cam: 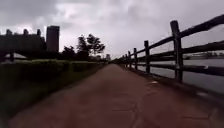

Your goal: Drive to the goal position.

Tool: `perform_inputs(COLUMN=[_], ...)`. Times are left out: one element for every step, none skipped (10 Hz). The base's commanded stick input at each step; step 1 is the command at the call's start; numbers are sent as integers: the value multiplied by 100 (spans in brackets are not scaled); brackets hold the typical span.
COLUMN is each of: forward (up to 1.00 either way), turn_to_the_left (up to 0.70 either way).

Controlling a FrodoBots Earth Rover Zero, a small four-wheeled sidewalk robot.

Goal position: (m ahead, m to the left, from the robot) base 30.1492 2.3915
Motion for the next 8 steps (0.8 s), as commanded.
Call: perform_inputs(forward=[100, 100, 100, 100, 100, 100, 100, 100], turn_to_the_left=[0, 0, 0, 0, 0, 0, 0, 0])
